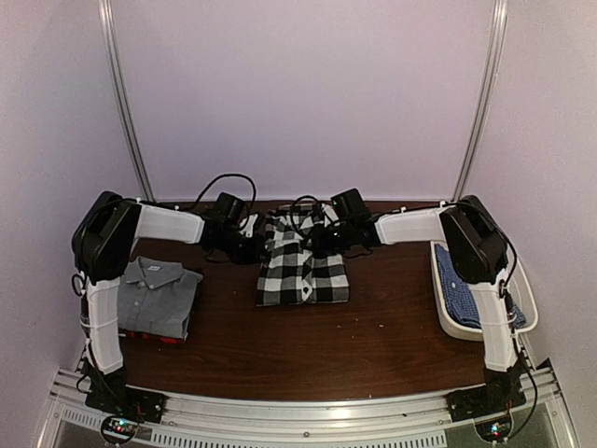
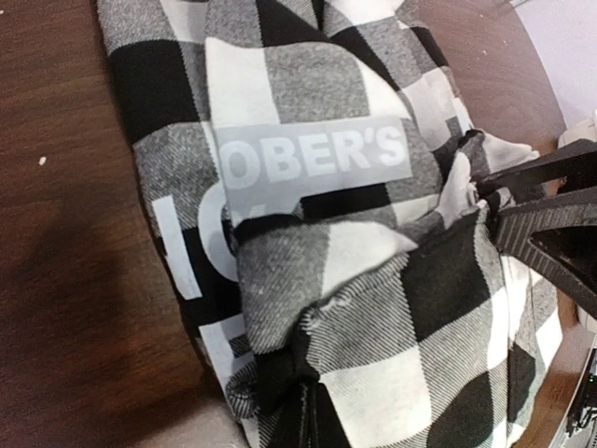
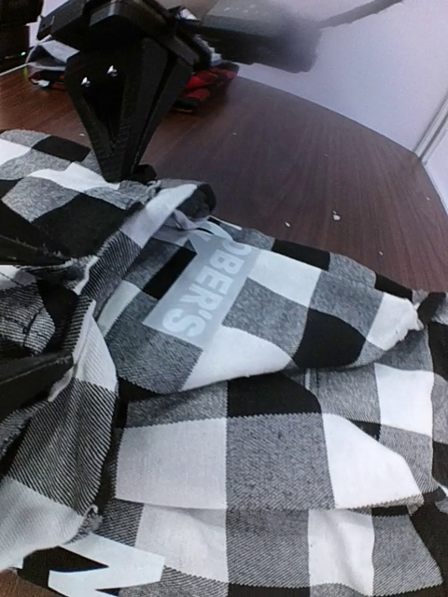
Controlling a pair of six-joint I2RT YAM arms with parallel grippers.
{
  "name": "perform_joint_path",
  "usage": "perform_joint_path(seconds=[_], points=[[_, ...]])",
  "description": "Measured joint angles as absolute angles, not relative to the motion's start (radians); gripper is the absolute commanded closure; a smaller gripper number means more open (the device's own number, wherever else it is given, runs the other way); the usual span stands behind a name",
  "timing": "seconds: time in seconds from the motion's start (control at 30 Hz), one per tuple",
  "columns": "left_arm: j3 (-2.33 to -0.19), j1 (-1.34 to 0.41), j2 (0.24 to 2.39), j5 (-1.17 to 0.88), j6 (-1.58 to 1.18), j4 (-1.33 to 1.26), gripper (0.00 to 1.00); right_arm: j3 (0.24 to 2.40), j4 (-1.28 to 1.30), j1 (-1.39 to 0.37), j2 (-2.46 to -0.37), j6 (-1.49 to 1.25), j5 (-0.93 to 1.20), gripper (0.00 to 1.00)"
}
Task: Fold and stack the long sleeve shirts
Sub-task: Smooth out the 2/3-rectangle-folded shirt at the center of the board.
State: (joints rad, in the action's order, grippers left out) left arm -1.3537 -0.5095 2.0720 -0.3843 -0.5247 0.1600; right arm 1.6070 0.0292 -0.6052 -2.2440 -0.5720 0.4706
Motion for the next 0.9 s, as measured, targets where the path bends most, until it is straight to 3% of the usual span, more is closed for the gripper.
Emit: perform_joint_path(seconds=[0.17, 0.27, 0.6, 0.73, 0.9], points=[[-1.366, -0.509, 2.109, -0.351, -0.532, 0.167, 1.0, 1.681, 0.149, -0.602, -2.268, -0.491, 0.379, 0.44], [-1.368, -0.509, 2.109, -0.337, -0.539, 0.167, 1.0, 1.688, 0.211, -0.601, -2.249, -0.455, 0.309, 0.4], [-1.37, -0.509, 2.108, -0.308, -0.562, 0.169, 0.99, 1.61, 0.311, -0.645, -2.037, -0.39, 0.102, 0.48], [-1.37, -0.509, 2.098, -0.265, -0.567, 0.188, 0.87, 1.547, 0.311, -0.67, -2.002, -0.392, 0.078, 0.47], [-1.37, -0.509, 2.071, -0.208, -0.574, 0.196, 0.76, 1.577, 0.349, -0.704, -2.064, -0.395, 0.049, 0.4]])
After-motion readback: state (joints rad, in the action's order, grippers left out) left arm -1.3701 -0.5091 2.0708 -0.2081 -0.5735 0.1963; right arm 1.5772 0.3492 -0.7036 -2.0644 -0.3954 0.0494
